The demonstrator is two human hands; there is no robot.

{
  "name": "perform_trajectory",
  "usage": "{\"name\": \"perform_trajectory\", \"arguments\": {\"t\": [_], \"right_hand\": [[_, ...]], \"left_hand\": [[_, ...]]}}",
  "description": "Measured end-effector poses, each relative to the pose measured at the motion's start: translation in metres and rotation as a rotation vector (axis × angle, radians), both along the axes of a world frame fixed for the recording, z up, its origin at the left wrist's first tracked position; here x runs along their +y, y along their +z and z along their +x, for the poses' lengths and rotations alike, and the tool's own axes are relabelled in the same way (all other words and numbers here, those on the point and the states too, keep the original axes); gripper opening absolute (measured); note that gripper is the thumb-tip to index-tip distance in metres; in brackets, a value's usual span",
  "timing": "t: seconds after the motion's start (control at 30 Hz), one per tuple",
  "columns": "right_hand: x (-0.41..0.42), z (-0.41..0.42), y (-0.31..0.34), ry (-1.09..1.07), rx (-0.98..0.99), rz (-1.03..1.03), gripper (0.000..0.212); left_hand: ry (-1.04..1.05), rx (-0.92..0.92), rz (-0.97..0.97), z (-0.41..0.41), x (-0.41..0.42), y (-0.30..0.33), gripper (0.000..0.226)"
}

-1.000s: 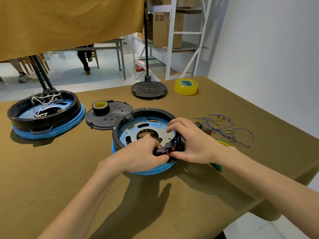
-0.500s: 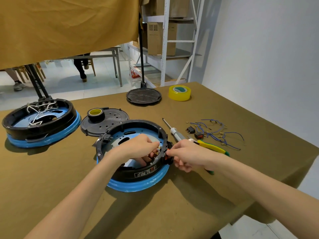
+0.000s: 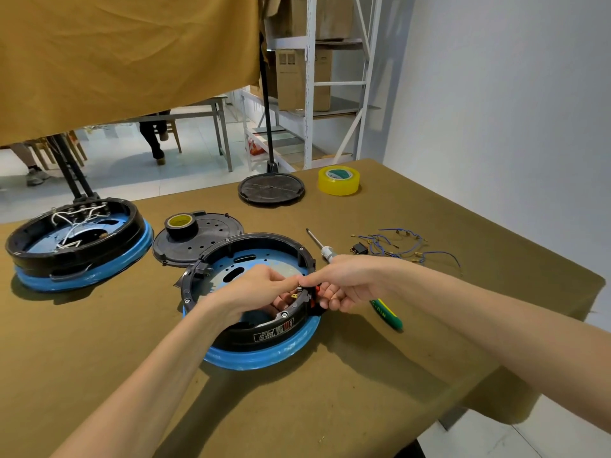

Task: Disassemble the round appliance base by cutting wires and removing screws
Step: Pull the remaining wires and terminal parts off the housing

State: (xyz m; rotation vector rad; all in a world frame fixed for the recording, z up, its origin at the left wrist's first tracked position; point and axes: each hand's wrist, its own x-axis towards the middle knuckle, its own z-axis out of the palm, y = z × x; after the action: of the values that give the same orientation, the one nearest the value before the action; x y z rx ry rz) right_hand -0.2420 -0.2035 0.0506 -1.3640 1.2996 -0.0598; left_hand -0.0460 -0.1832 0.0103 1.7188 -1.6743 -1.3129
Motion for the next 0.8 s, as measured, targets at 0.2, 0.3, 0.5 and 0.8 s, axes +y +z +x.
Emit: {"name": "perform_trajectory", "arguments": {"t": [0.2,0.3,0.5,0.8], "right_hand": [[-0.001,-0.002,0.002,0.032,0.038,-0.007,0.042],[-0.005,0.002,0.012,0.106,0.128,0.027,0.043],[-0.014,0.006,0.017,0.199,0.203,0.089,0.04],[-0.008,-0.007,0.004,0.201,0.133,-0.014,0.048]], "left_hand": [[-0.028,0.194,0.12,0.002,0.005,0.007,0.029],[-0.063,0.179,0.1,0.001,0.009,0.007,0.027],[-0.076,0.207,0.128,0.002,0.008,0.007,0.026],[-0.071,0.248,0.171,0.004,0.006,0.007,0.025]]}}
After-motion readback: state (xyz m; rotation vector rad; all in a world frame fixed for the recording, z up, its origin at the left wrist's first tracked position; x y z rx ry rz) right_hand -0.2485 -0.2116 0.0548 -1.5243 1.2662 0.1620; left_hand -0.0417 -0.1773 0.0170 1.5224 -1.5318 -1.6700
